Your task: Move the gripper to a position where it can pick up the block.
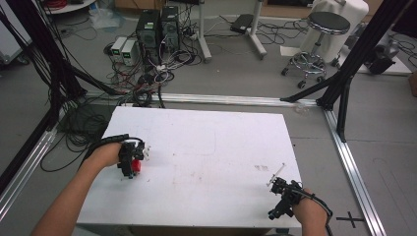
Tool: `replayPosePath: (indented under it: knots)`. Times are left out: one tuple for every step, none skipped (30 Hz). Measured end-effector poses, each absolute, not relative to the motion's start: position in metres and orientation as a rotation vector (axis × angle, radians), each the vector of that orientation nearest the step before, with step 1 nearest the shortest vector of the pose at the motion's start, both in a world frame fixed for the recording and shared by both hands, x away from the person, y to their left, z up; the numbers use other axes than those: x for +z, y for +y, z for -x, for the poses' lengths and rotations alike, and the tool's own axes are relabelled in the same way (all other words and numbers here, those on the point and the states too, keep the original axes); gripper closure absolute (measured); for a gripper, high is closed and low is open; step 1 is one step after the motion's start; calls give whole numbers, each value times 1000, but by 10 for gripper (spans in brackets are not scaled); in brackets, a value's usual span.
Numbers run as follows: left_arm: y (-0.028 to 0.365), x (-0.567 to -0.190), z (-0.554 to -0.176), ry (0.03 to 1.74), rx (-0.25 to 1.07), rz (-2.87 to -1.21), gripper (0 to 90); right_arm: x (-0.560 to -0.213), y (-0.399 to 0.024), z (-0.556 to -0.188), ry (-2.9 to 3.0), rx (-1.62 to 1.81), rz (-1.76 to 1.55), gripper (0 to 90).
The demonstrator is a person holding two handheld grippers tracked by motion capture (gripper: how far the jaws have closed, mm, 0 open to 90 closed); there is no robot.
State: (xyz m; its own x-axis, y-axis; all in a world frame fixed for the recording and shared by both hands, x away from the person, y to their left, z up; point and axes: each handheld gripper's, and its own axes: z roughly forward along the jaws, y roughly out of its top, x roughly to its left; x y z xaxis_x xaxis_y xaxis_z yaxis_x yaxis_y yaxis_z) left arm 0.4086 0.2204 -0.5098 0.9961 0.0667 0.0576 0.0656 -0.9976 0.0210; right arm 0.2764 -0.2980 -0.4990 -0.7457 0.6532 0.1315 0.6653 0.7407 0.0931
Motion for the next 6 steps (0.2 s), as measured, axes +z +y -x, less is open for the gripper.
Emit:
replayPosePath:
  knots:
    - [220,-510,-409,104,88,-3118,217,-499,-298,-276,-2848,-205,1080,9]
    - [220,-511,-409,96,90,-3118,217,-499,-298,-276,-2848,-204,1080,9]
    - [220,-511,-409,98,89,-3121,217,-498,-298,-276,-2848,-200,1079,9]
    - [220,-510,-409,101,84,-3124,217,-498,-297,-276,-2849,-203,1079,9]
    - [221,-510,-409,102,95,-3122,217,-498,-297,-276,-2852,-203,1077,9]
    - [221,-510,-409,102,95,-3122,217,-498,-297,-276,-2852,-203,1077,9]
